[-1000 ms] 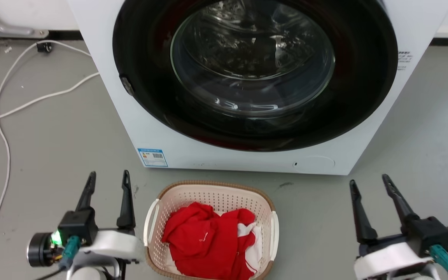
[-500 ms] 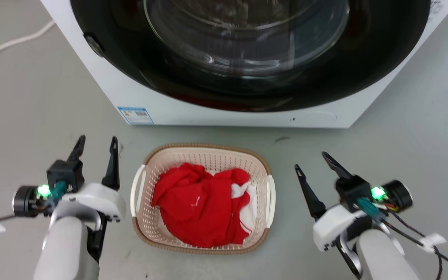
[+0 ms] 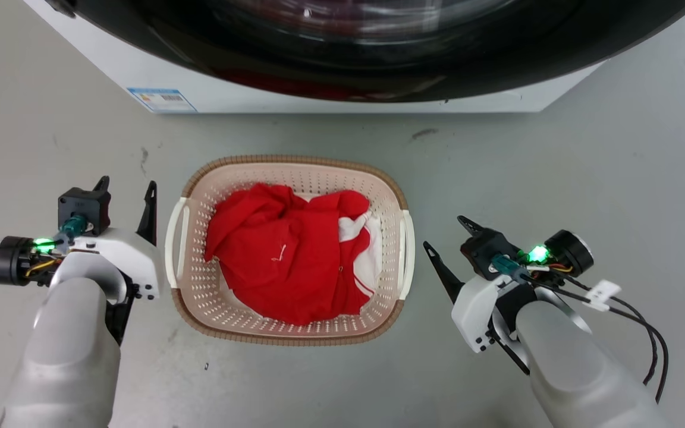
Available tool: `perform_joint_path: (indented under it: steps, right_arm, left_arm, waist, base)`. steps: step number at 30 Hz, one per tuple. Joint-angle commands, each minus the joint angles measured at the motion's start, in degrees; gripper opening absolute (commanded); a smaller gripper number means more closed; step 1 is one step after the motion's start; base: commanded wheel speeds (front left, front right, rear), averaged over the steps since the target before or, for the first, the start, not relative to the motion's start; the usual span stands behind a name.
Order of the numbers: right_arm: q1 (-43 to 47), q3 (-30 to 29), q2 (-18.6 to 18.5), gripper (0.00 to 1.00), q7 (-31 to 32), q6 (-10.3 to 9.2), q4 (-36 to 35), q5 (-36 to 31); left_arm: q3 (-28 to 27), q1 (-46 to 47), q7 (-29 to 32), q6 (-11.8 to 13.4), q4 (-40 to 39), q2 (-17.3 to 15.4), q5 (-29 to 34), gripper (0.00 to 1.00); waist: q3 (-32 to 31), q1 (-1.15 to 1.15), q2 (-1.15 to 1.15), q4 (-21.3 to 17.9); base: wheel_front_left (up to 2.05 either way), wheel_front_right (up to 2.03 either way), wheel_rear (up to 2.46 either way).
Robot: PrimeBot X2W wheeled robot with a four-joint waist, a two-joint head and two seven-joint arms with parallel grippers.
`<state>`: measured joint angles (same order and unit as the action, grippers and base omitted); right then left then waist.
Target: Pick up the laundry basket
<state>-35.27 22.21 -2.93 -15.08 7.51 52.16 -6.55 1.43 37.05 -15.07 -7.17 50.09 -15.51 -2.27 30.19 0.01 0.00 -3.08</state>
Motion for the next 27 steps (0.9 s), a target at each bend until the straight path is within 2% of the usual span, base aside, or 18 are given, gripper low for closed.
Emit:
perform_joint_path:
  steps: [1,9,20,27]
  right_arm:
    - [-2.05,1.3,0.1,1.0,-0.11,-0.04,1.83,0.83]
    - [-7.53,8.62,0.1,1.0,3.04,-0.04,8.22,7.4]
    - [-10.64,14.68,0.1,1.0,5.54,-0.04,10.28,14.27]
    - [-12.28,17.09,0.1,1.0,6.93,-0.04,10.75,17.93]
  left_arm:
    - [0.56,1.92,-0.16,-0.14,2.22,-0.72,0.2,1.0]
    - [4.85,8.81,-0.11,-0.26,12.31,-1.4,-0.63,1.0]
    - [9.96,13.32,0.59,-0.29,19.52,-0.94,-3.61,1.0]
    - [12.56,15.45,1.93,-0.3,21.49,-1.11,-5.58,1.0]
  waist:
    - [1.9,-0.01,0.0,-0.37]
    - [5.61,-0.01,0.0,-0.04]
    - [8.91,-0.01,0.0,0.3]
    - [11.33,-0.01,0.0,0.49]
  base:
    - [0.0,0.0,0.0]
    - [0.0,0.0,0.0]
    - [0.0,0.0,0.0]
    - [0.0,0.0,0.0]
